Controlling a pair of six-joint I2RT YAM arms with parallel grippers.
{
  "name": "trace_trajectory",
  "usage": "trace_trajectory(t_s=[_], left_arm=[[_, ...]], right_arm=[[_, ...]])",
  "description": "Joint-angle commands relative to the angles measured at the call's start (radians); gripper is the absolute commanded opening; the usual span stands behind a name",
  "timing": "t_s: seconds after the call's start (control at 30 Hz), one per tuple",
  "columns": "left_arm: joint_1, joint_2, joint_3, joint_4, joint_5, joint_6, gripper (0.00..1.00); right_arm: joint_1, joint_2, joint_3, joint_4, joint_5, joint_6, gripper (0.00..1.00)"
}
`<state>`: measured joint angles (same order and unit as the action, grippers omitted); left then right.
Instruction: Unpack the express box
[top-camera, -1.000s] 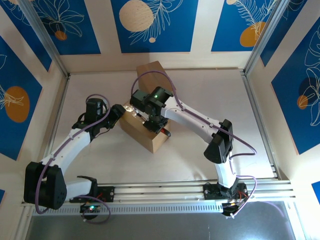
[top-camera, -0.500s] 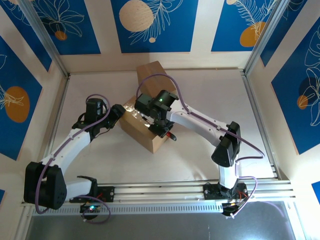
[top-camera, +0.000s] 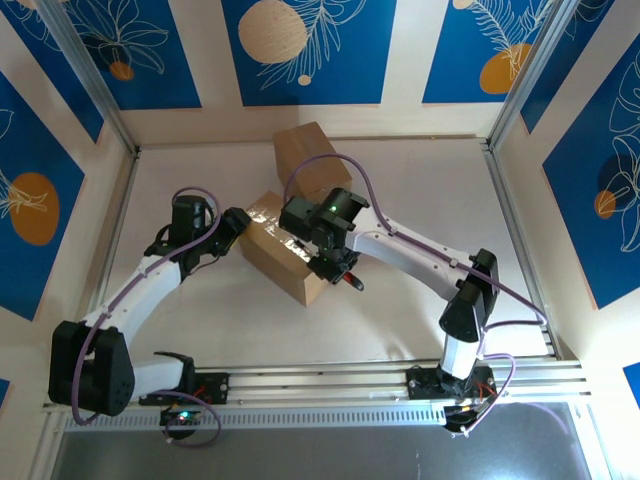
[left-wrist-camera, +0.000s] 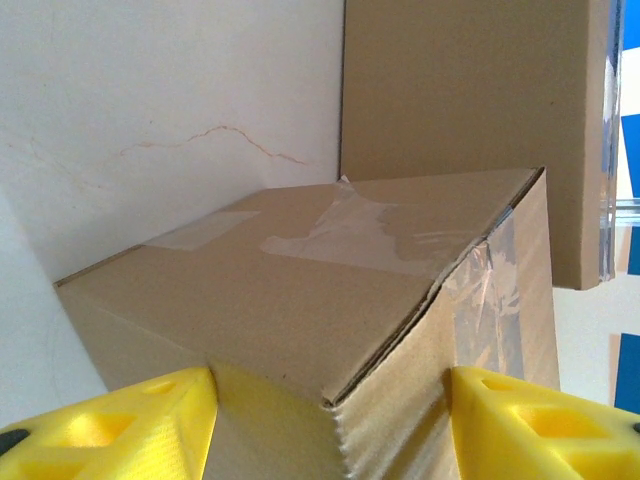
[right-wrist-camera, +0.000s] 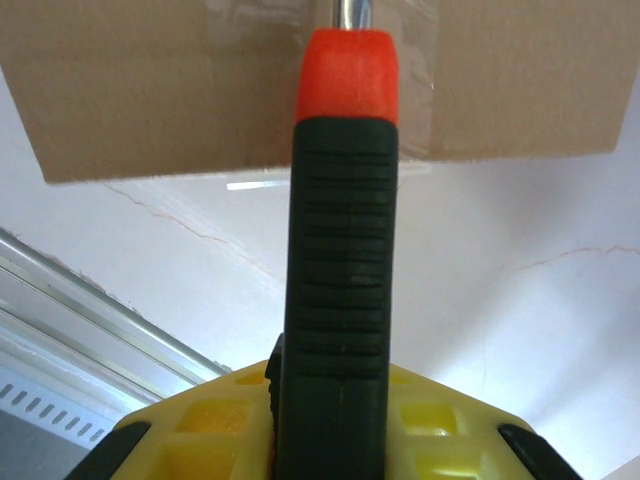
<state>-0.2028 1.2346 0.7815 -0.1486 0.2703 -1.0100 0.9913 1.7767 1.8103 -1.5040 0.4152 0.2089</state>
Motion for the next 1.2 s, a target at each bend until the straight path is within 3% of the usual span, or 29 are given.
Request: trace_trajectory(t_s=[0.0,1.17], left_arm=[[0.044,0.042,-0.004,-0.108,-0.083,0.03,0.62],[0.132,0.119,0.129,-0.159,-0.082,0.125,0.62]], right_arm=[[0.004,-0.034,-0.035,-0.187,-0.018,0.047,0.0],[0.044,-0.069,-0.068,-0.193,-0.041,0.129,0.0]])
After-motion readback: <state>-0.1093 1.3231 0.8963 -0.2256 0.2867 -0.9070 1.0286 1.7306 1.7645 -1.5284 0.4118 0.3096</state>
